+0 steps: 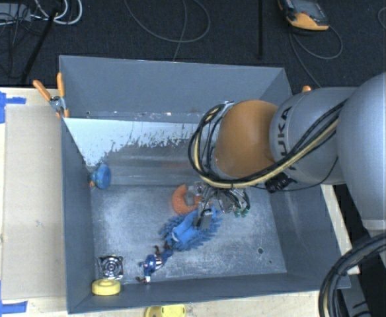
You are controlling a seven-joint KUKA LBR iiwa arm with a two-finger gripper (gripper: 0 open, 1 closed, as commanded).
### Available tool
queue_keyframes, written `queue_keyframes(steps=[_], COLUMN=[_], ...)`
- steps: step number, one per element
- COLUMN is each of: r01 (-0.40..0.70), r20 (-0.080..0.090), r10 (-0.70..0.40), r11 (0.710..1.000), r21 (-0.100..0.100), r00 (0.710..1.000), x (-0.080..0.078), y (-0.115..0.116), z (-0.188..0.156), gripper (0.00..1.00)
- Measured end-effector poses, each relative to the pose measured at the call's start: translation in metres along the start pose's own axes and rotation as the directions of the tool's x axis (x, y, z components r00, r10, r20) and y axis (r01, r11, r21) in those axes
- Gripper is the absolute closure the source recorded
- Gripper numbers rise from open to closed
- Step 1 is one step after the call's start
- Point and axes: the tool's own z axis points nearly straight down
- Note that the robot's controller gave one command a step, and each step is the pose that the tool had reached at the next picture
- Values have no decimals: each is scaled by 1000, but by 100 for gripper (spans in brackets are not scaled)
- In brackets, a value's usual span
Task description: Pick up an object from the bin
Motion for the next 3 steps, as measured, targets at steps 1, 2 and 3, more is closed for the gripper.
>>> queue_keyframes(steps=[1,2,3], r01=[0,-24,-24], r20=[0,-11,-11], r10=[0,24,24], r11=[1000,1000,1000], r21=[0,1,1], r00=[1000,1000,1000], x=[0,-39,-39], y=[0,2,2], z=[0,-98,-98], gripper=[100,100,100])
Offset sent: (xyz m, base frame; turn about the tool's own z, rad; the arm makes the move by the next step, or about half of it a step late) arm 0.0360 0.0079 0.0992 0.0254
